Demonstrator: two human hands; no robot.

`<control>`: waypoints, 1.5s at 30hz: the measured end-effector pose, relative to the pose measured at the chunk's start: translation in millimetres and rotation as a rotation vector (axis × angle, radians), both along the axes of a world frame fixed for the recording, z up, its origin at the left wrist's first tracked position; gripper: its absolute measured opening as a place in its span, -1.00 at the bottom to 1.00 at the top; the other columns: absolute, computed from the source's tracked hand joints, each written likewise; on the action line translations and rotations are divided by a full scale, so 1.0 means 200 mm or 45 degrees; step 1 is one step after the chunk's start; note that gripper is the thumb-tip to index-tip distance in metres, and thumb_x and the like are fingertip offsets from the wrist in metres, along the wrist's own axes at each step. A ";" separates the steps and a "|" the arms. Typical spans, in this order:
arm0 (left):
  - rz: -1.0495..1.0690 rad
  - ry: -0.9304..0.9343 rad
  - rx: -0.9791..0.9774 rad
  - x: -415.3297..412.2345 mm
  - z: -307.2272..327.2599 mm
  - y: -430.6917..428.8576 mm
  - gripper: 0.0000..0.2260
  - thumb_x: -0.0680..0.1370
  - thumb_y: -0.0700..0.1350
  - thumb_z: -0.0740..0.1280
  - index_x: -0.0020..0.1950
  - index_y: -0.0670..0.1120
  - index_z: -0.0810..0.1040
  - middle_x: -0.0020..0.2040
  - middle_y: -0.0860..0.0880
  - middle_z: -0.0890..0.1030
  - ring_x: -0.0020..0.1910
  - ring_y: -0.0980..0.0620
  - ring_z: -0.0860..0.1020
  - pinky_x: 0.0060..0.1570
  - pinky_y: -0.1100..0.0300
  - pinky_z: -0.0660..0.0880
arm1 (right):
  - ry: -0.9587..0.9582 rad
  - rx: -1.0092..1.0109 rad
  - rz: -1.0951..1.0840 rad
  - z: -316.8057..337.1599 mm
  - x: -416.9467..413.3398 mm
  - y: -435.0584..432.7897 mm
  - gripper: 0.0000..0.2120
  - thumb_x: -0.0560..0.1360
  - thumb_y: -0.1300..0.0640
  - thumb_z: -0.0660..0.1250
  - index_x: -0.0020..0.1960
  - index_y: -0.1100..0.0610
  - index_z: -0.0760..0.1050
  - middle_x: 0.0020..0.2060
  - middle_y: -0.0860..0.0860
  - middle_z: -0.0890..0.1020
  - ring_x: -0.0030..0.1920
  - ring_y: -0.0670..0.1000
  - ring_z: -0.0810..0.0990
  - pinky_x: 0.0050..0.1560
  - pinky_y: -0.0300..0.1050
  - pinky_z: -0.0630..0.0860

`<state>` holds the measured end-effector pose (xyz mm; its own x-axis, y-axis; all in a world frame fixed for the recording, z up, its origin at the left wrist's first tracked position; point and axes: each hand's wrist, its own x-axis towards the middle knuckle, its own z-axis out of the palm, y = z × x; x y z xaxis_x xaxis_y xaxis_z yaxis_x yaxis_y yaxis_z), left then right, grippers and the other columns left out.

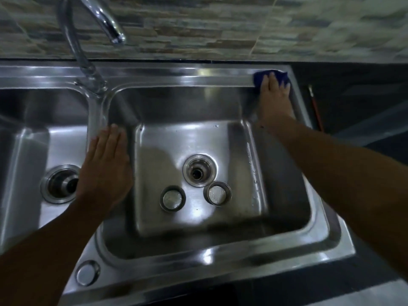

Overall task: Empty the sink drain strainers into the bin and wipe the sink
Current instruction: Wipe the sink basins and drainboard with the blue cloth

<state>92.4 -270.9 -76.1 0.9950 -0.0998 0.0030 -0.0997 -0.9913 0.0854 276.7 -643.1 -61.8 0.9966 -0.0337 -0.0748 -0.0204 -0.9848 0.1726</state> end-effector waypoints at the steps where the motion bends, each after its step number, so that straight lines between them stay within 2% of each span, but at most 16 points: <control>1: 0.002 -0.012 -0.015 0.01 0.00 0.00 -0.46 0.59 -0.12 0.00 0.52 -0.37 0.23 0.54 -0.37 0.22 0.55 -0.33 0.16 0.55 -0.20 0.07 | 0.020 -0.020 -0.042 0.01 0.01 0.00 -0.26 0.56 0.27 0.25 0.60 0.32 -0.10 0.59 0.27 -0.05 0.58 0.34 0.00 0.58 0.26 -0.07; 5: -0.017 -0.027 -0.045 0.02 -0.01 0.00 -0.47 0.63 -0.07 -0.04 0.52 -0.34 0.26 0.55 -0.35 0.22 0.57 -0.29 0.14 0.56 -0.18 0.06 | 0.058 0.111 -0.272 0.02 0.05 0.28 -0.36 0.62 0.21 0.15 0.60 0.31 -0.06 0.60 0.25 -0.01 0.58 0.31 -0.01 0.56 0.27 -0.02; 9: 0.013 -0.042 -0.056 0.02 0.00 -0.01 -0.47 0.62 -0.10 0.00 0.52 -0.36 0.24 0.56 -0.34 0.21 0.57 -0.28 0.15 0.56 -0.17 0.07 | -0.009 0.111 0.102 -0.04 -0.06 0.70 -0.40 0.61 0.23 0.09 0.59 0.32 -0.02 0.59 0.27 0.00 0.59 0.32 -0.05 0.54 0.32 0.01; 13: 0.026 -0.028 -0.066 0.02 0.02 -0.02 -0.47 0.61 -0.11 0.01 0.53 -0.36 0.23 0.56 -0.32 0.20 0.58 -0.26 0.13 0.57 -0.15 0.05 | -0.028 0.142 0.341 -0.09 -0.11 1.00 -0.29 0.58 0.22 0.20 0.61 0.28 -0.09 0.59 0.27 -0.05 0.56 0.39 -0.01 0.56 0.28 -0.01; 16: 0.017 -0.027 -0.033 0.01 0.01 -0.01 -0.47 0.62 -0.10 -0.02 0.54 -0.34 0.21 0.57 -0.31 0.18 0.59 -0.24 0.10 0.57 -0.13 0.03 | -0.012 0.166 0.433 -0.07 -0.08 0.87 -0.30 0.58 0.28 0.18 0.62 0.21 -0.09 0.62 0.15 -0.05 0.58 0.33 -0.06 0.59 0.20 -0.09; 19: 0.035 -0.021 -0.010 0.02 0.00 -0.01 -0.46 0.62 -0.09 -0.04 0.55 -0.33 0.21 0.58 -0.30 0.17 0.60 -0.23 0.09 0.58 -0.13 0.03 | -0.074 0.169 0.374 -0.06 -0.07 0.56 -0.36 0.60 0.33 0.11 0.62 0.20 -0.04 0.62 0.11 -0.03 0.59 0.28 -0.08 0.59 0.13 -0.18; 21: 0.027 -0.002 0.022 0.02 0.00 -0.01 -0.44 0.62 -0.07 -0.08 0.56 -0.32 0.19 0.59 -0.29 0.15 0.60 -0.22 0.06 0.58 -0.13 0.03 | -0.085 0.107 0.257 -0.04 -0.05 0.33 -0.31 0.54 0.37 0.20 0.60 0.29 0.00 0.60 0.20 0.01 0.59 0.27 -0.03 0.59 0.19 -0.13; 24: 0.032 0.044 0.029 0.02 0.02 -0.01 -0.44 0.61 -0.07 -0.09 0.57 -0.31 0.14 0.60 -0.29 0.11 0.61 -0.20 0.02 0.58 -0.13 0.01 | -0.023 0.035 -0.034 0.02 -0.04 0.06 -0.20 0.47 0.32 0.36 0.57 0.37 0.01 0.55 0.32 0.10 0.54 0.35 0.09 0.57 0.25 -0.05; 26: 0.026 0.072 0.038 0.02 0.03 -0.01 -0.43 0.60 -0.08 -0.08 0.58 -0.31 0.11 0.60 -0.29 0.08 0.62 -0.20 0.00 0.58 -0.12 0.00 | -0.005 0.018 -0.111 0.04 -0.03 0.03 -0.24 0.50 0.30 0.35 0.56 0.37 0.02 0.53 0.33 0.14 0.52 0.39 0.12 0.56 0.26 0.00; 30: 0.023 0.117 0.046 0.02 0.05 -0.02 -0.43 0.60 -0.09 -0.07 0.59 -0.31 0.08 0.61 -0.29 0.05 0.62 -0.19 -0.04 0.58 -0.11 -0.03 | -0.004 0.002 -0.215 0.05 0.04 0.22 -0.39 0.58 0.26 0.23 0.54 0.41 0.07 0.51 0.32 0.21 0.51 0.31 0.18 0.51 0.26 0.15; 34: 0.023 0.141 0.051 0.03 0.06 -0.02 -0.42 0.61 -0.06 -0.08 0.59 -0.30 0.10 0.61 -0.28 0.04 0.62 -0.19 -0.04 0.58 -0.11 -0.04 | -0.006 -0.077 -0.109 0.03 0.04 0.26 -0.35 0.58 0.24 0.28 0.54 0.42 0.07 0.50 0.33 0.21 0.52 0.30 0.18 0.51 0.24 0.18; 38: 0.030 0.170 0.096 0.03 0.05 -0.02 -0.40 0.61 0.00 -0.06 0.60 -0.29 0.07 0.62 -0.28 0.02 0.62 -0.19 -0.04 0.58 -0.12 -0.04 | 0.002 -0.219 0.037 0.06 0.01 0.15 -0.29 0.45 0.26 0.44 0.48 0.40 0.20 0.39 0.33 0.34 0.38 0.32 0.34 0.44 0.23 0.28; 42: 0.033 0.254 0.069 0.03 0.06 -0.14 -0.36 0.65 0.09 0.03 0.61 -0.25 0.00 0.63 -0.25 -0.02 0.62 -0.17 -0.08 0.58 -0.12 -0.10 | 0.150 -0.329 0.016 0.13 0.00 -0.02 -0.45 0.55 0.13 0.31 0.45 0.33 0.27 0.39 0.31 0.35 0.39 0.32 0.34 0.40 0.27 0.32; 45: -0.128 0.310 -0.020 -0.06 0.07 -0.40 -0.34 0.59 0.13 -0.11 0.60 -0.22 0.13 0.61 -0.22 0.12 0.61 -0.17 0.03 0.58 -0.12 -0.09 | 0.218 -0.341 0.019 0.17 -0.09 -0.11 -0.44 0.53 0.05 0.36 0.43 0.28 0.32 0.34 0.27 0.39 0.31 0.31 0.42 0.37 0.25 0.36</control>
<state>80.1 -351.4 -61.8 0.9518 -0.1997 -0.2327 -0.1720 -0.9759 0.1340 258.5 -665.4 -26.8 0.9709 -0.0603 -0.2317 0.0453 -0.9040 0.4252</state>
